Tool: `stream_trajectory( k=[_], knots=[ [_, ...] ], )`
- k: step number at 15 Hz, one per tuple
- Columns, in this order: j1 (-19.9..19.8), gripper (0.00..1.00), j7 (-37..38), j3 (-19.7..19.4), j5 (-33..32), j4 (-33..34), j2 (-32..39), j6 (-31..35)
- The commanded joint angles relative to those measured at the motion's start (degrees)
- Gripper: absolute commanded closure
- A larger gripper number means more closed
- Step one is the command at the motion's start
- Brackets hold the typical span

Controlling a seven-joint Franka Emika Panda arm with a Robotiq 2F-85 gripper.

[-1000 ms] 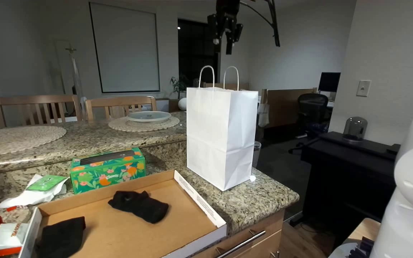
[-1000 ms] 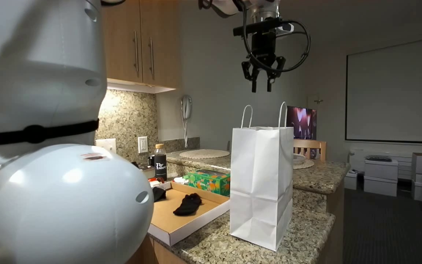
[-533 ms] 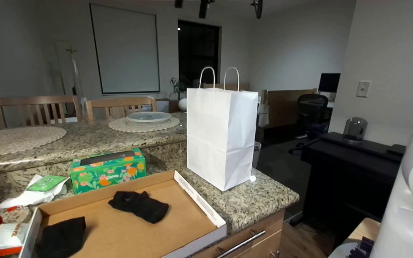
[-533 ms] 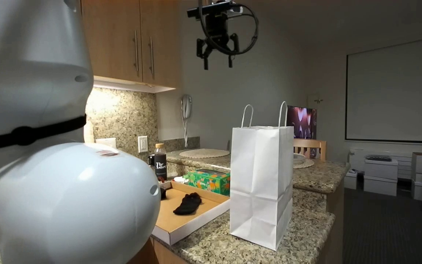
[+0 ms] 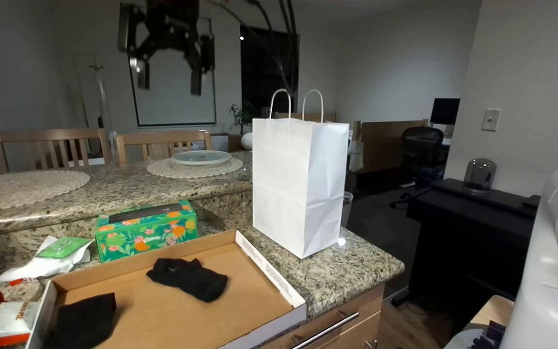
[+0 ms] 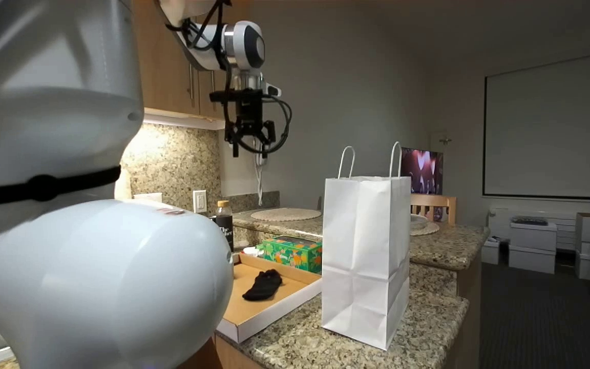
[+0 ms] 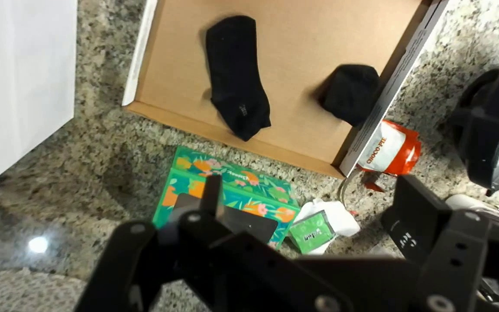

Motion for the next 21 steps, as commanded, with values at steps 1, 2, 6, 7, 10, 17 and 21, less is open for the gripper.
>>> stream_trajectory(
  k=[1,2,6,7,10,17,21],
  knots=[
    [0.4,0.0,7.6,0.1,-0.1,-9.3,3.7,13.0],
    [0.6,0.0,9.5,0.0,-0.7,-11.2,5.3,16.5],
    [1.7,0.0,13.7,-1.5,-2.1,-15.1,14.5,24.4],
    [2.1,0.0,14.6,-2.1,-2.4,-15.4,16.9,26.0],
    [3.6,0.0,17.2,-4.5,-3.1,-14.5,23.8,30.2],
    [7.0,0.0,19.3,-9.6,-2.4,-8.7,33.0,32.0],
    [7.9,0.27,20.0,-10.9,-2.3,-6.3,34.5,30.8]
  ],
)
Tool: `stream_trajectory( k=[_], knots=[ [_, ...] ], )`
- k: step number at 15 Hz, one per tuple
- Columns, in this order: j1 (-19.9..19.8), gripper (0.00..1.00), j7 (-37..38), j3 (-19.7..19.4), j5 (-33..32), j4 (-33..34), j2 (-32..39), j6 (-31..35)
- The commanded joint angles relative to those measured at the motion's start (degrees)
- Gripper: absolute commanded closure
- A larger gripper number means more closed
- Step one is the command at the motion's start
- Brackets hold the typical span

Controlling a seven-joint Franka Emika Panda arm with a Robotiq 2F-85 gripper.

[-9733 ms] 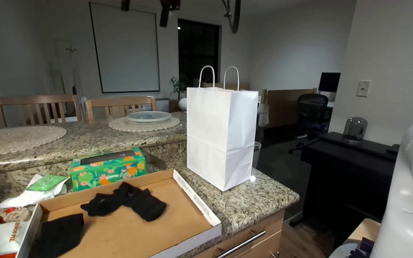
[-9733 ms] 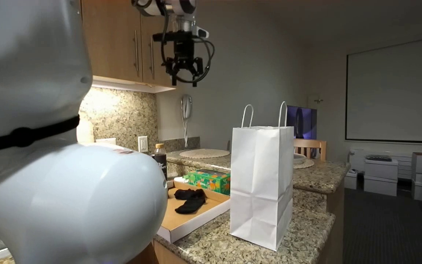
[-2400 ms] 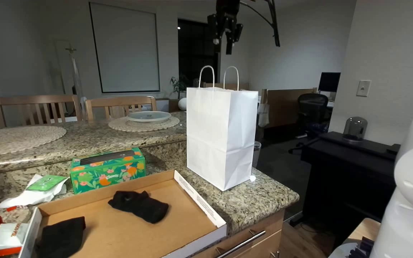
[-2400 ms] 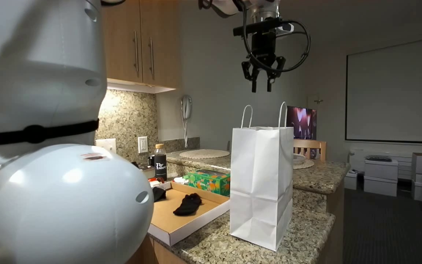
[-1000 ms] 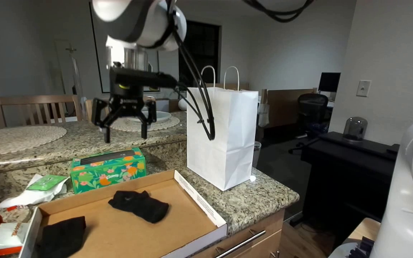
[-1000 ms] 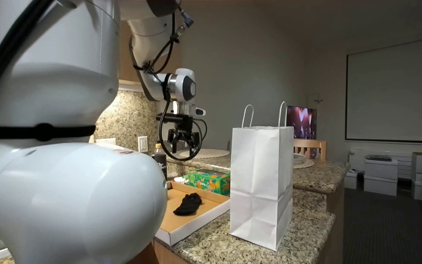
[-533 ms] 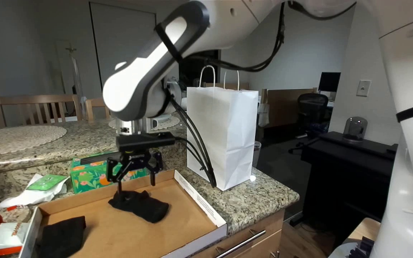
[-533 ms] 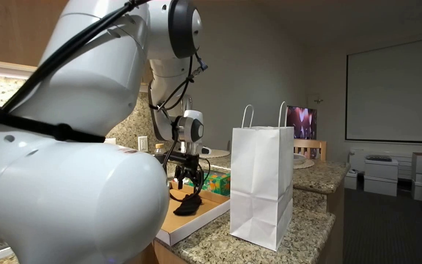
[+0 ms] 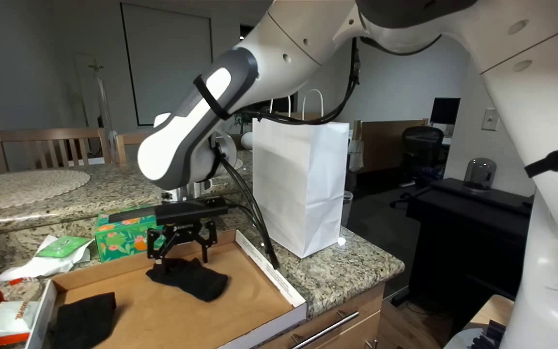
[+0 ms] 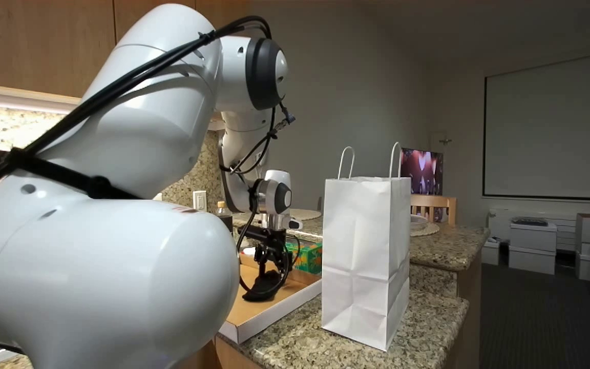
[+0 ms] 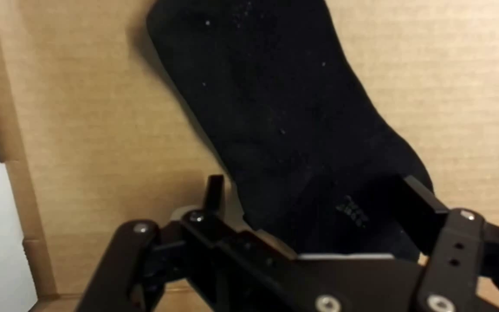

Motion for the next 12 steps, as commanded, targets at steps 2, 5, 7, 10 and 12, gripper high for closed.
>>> stream_trajectory(
  k=[2,5,7,10,12],
  knots=[
    [1.3,0.4,2.0,-1.0,0.0,2.3,1.2,-1.6],
    [1.3,0.59,2.0,-1.0,0.4,3.1,1.7,-2.2],
    [1.3,0.73,2.6,-1.2,0.5,3.3,1.5,-2.8],
    [0.8,0.9,4.0,-1.2,1.3,3.5,0.8,-4.0],
    [0.3,0.92,4.5,-0.8,2.4,3.7,0.5,-5.0]
  ],
)
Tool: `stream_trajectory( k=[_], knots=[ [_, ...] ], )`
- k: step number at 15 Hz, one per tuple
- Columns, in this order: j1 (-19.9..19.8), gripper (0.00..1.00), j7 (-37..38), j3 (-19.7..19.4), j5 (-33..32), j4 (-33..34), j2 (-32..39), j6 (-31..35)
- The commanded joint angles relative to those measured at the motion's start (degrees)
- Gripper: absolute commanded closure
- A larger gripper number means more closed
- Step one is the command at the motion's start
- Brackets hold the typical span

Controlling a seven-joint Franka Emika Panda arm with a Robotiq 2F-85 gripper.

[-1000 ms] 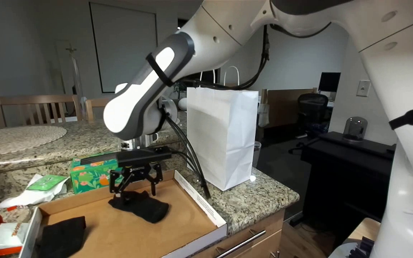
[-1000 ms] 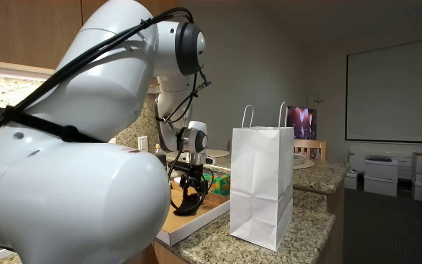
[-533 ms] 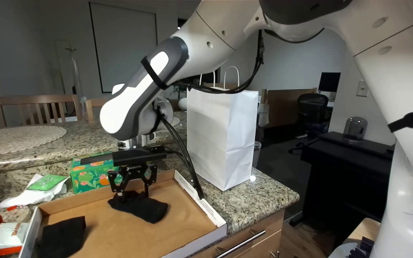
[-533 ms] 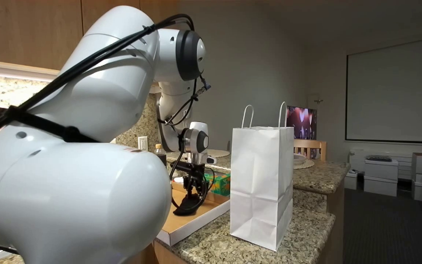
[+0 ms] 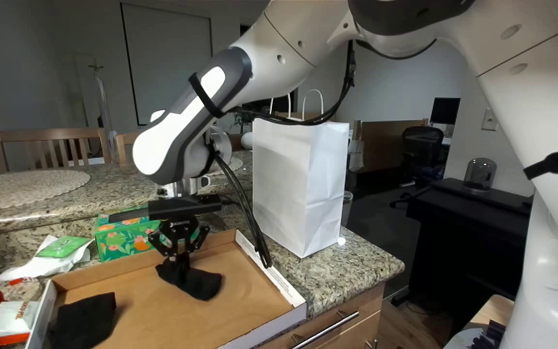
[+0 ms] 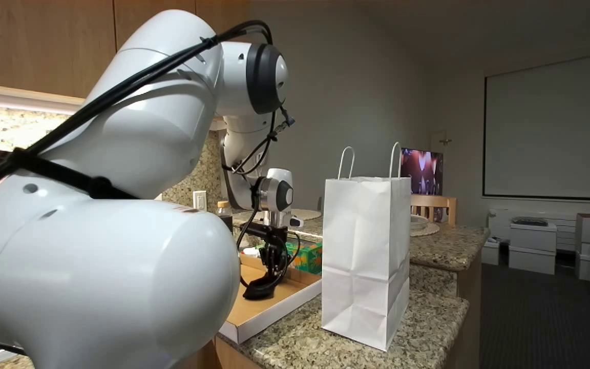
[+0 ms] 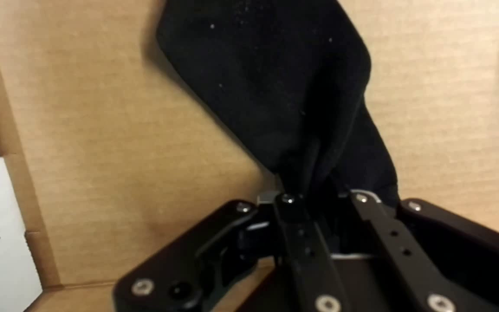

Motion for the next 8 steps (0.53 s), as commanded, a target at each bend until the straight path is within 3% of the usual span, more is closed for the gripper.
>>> stream_trajectory(
  k=[1,8],
  knots=[
    [-0.8,0.95,1.6,0.4,2.5,0.6,-0.9,-3.0],
    [-1.7,0.89,0.4,1.8,7.5,1.4,-4.3,-8.0]
  ],
)
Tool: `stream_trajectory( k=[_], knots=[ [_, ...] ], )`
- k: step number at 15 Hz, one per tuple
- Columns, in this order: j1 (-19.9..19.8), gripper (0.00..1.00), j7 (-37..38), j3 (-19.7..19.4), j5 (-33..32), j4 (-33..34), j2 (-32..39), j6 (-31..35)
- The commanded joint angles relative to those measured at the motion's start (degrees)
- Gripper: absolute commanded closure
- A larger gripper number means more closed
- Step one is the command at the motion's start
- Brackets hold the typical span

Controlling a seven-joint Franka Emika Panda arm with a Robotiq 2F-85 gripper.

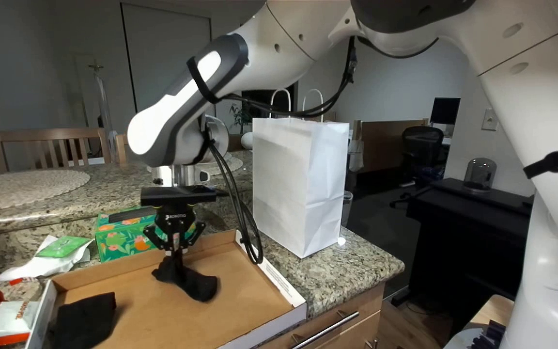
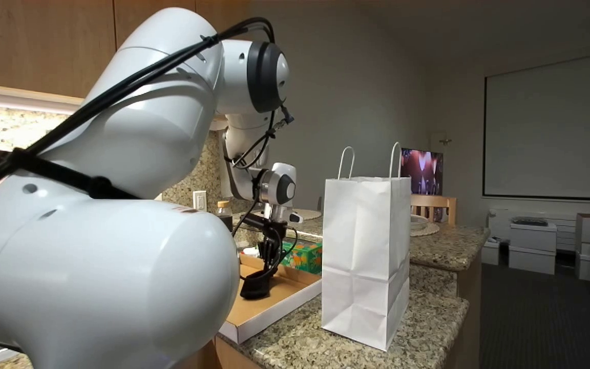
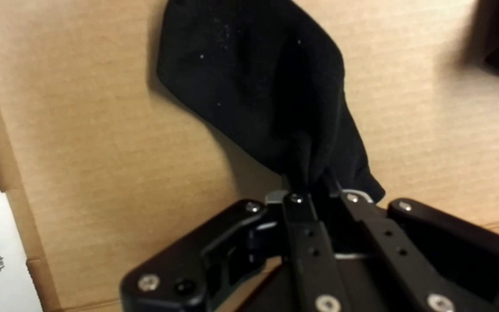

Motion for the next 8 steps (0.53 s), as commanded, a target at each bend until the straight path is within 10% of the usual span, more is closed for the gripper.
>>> stream_trajectory(
  k=[1,8],
  knots=[
    [-0.6,0.91,0.3,1.0,1.4,-1.2,-5.1,-3.0],
    [-0.1,0.9,-0.2,1.5,-4.3,1.5,-18.4,-14.2]
  ],
)
